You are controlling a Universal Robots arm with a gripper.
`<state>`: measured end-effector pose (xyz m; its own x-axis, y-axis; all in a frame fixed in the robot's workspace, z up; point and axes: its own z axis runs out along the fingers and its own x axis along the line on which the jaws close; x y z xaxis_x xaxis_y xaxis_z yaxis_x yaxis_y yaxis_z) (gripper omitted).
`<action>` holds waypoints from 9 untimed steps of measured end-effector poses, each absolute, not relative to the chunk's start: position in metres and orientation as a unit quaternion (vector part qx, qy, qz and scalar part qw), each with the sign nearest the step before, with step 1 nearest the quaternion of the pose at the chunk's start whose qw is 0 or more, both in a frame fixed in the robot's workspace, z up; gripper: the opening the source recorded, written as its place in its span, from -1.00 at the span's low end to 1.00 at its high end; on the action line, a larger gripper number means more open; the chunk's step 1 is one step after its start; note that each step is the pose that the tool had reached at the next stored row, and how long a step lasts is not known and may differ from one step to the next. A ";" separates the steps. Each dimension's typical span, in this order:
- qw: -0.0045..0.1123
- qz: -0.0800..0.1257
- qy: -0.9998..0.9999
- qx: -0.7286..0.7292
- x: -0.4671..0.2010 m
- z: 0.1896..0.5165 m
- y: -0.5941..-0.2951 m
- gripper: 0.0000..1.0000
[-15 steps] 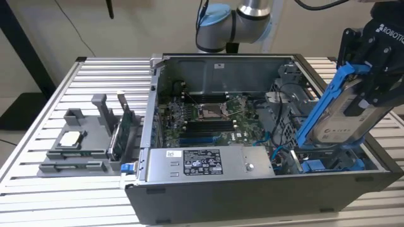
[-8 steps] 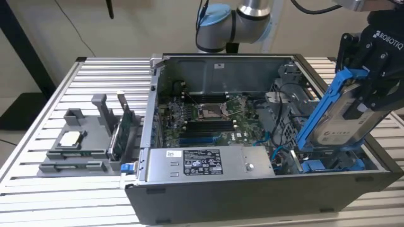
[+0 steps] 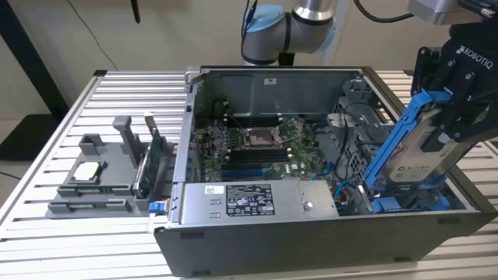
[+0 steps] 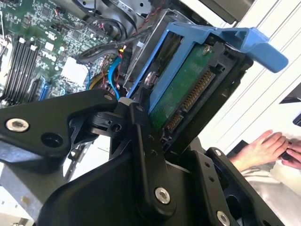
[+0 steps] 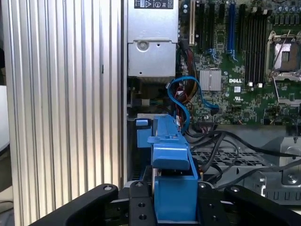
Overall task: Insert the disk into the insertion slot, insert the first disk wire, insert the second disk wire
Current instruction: 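Insert the disk into the insertion slot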
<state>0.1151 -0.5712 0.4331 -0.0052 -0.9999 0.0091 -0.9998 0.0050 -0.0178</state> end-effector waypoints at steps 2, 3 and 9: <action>0.003 -0.010 0.709 -0.706 0.116 0.431 -0.571 -0.35; 0.003 -0.009 0.709 -0.706 0.116 0.430 -0.571 -0.35; 0.003 -0.010 0.708 -0.706 0.120 0.424 -0.572 -0.35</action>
